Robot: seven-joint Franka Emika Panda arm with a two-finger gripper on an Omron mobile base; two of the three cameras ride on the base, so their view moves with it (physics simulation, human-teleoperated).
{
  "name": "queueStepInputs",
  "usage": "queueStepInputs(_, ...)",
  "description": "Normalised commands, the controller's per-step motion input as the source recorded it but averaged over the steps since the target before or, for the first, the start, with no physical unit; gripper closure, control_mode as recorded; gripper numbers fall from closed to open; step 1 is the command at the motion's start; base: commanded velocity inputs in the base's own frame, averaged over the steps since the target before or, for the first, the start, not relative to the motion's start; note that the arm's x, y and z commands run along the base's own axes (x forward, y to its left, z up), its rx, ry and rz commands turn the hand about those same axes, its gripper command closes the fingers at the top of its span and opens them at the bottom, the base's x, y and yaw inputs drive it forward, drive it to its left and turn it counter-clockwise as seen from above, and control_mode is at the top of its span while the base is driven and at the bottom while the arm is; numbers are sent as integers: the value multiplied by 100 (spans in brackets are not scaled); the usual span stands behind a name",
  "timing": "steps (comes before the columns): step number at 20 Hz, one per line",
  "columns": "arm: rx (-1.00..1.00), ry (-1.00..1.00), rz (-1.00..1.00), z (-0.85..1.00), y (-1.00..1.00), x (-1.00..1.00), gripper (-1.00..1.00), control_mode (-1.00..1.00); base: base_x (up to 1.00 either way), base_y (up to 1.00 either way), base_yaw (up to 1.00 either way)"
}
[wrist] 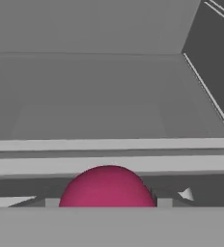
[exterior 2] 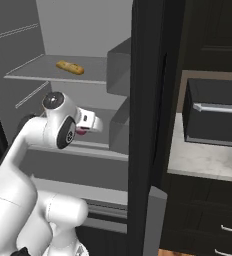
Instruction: Move the baguette and radish from the top shelf to the second highest shelf to make space. Then, place the pitcher from the counter on the cleared top shelf.
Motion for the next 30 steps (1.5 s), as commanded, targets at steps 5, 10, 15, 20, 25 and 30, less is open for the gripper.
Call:
queueStepInputs(5,0,0,0,-37,-2,18,100,-100,0,0,0)
queueStepInputs(10,1,0,0,-28,-16,56,100,-100,0,0,0)
queueStepInputs(15,4,0,0,-24,-18,75,100,-100,0,0,0)
queueStepInputs(20,3,0,0,-30,-11,76,100,-100,0,0,0)
queueStepInputs(25,1,2,0,-31,-1,77,100,-100,0,0,0)
queueStepInputs(30,0,0,0,-8,0,64,-100,-100,0,0,0)
